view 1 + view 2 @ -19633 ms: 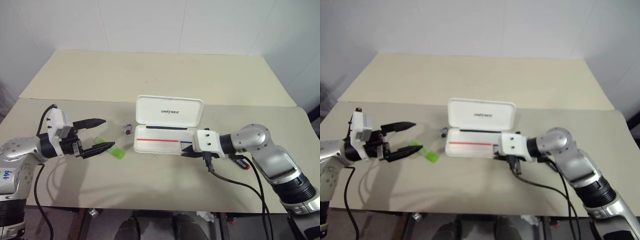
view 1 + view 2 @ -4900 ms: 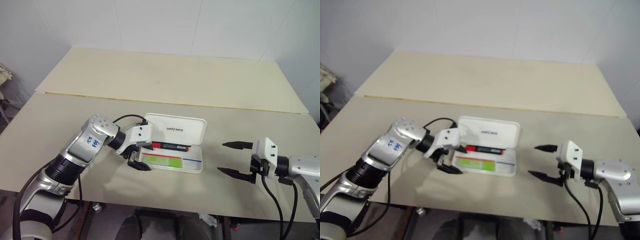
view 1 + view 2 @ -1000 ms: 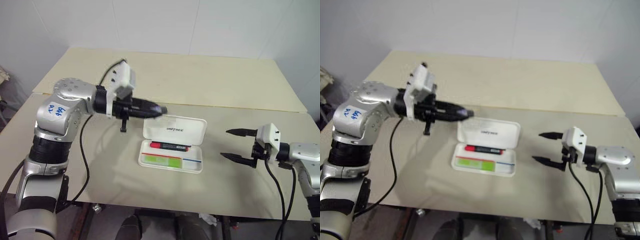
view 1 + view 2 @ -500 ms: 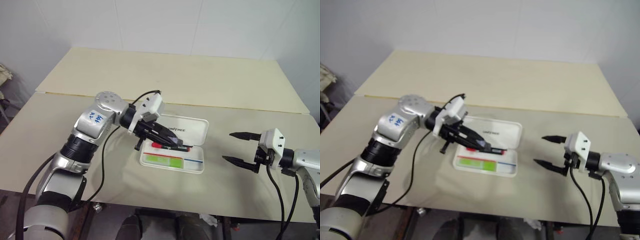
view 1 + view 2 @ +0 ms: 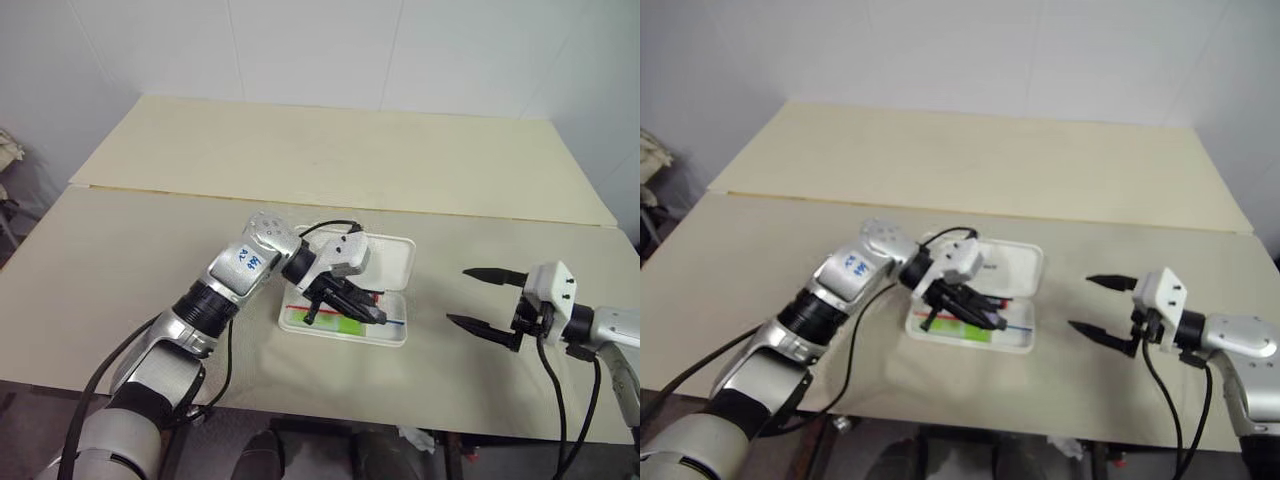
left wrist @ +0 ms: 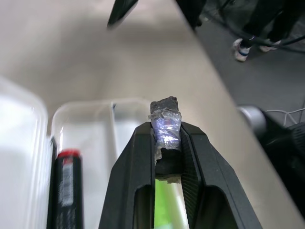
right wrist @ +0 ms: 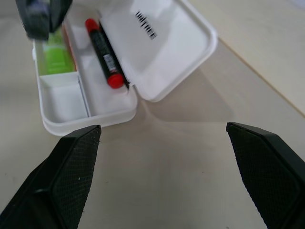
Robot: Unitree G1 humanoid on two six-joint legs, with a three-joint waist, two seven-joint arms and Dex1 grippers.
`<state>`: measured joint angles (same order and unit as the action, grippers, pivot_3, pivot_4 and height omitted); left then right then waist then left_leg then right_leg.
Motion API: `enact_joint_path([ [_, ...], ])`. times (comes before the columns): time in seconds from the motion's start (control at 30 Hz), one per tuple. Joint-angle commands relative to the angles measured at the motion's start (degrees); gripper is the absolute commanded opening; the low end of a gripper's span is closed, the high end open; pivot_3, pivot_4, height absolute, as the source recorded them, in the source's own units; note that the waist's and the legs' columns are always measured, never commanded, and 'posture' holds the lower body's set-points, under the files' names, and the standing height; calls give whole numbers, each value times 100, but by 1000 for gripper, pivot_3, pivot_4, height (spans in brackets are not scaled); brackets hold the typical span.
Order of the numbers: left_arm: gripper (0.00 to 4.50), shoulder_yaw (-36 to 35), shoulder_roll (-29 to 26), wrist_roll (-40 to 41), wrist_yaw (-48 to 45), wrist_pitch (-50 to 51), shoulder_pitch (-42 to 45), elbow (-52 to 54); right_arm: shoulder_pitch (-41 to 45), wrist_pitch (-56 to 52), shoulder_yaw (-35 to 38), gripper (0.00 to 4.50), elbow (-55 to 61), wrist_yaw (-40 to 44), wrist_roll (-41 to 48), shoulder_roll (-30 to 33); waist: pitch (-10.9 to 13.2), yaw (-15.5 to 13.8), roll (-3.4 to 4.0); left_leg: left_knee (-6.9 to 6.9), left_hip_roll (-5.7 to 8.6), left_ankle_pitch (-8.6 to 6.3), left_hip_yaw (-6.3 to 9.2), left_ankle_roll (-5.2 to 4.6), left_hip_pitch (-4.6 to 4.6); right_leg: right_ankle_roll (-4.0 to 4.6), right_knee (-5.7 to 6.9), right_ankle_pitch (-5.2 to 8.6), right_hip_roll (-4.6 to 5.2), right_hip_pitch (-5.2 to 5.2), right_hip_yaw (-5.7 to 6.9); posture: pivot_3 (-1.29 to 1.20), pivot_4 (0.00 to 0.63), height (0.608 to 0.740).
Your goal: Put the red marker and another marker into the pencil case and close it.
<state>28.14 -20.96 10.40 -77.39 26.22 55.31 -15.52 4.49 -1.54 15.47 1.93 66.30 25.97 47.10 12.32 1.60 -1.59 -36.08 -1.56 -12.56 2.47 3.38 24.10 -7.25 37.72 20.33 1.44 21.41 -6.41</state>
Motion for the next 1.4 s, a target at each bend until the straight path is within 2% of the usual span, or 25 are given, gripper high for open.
enact_joint_path([
  [0.03,370,32,106,-155,-19,-238,38,-146,-249,214,276,4500,286,354,326,36,0,-3,0,0,0,0,2,0,0,0,0,0,-1,0,2,0,150,740],
  [0.07,370,44,131,-186,-49,-273,26,-188,-302,259,351,4500,365,548,593,-63,0,-1,0,0,0,0,2,0,2,0,-1,0,-1,0,1,0,150,740],
  [0.47,370,-6,713,-444,-8,-528,182,-833,-484,455,241,4500,394,222,305,-138,0,6,0,-2,3,2,-1,-3,-2,-4,1,-1,0,-3,-5,0,150,740],
  [0.87,370,-28,999,-754,243,-602,381,-1395,-452,432,190,4500,436,-27,293,-256,0,2,0,-2,5,2,1,-3,-2,-4,1,-1,0,-3,-4,0,150,740],
  [1.27,4391,-155,1135,-688,259,-475,370,-1263,-406,430,142,4500,410,-96,280,-275,0,1,0,-1,5,2,1,-3,-2,-4,1,-1,0,-3,-4,0,150,740],
  [1.4,4491,-215,1077,-672,319,-461,345,-1012,-347,450,105,4500,370,-77,282,-295,0,7,0,-1,5,2,1,-2,-2,-4,1,-1,0,-3,-4,0,150,740],
])
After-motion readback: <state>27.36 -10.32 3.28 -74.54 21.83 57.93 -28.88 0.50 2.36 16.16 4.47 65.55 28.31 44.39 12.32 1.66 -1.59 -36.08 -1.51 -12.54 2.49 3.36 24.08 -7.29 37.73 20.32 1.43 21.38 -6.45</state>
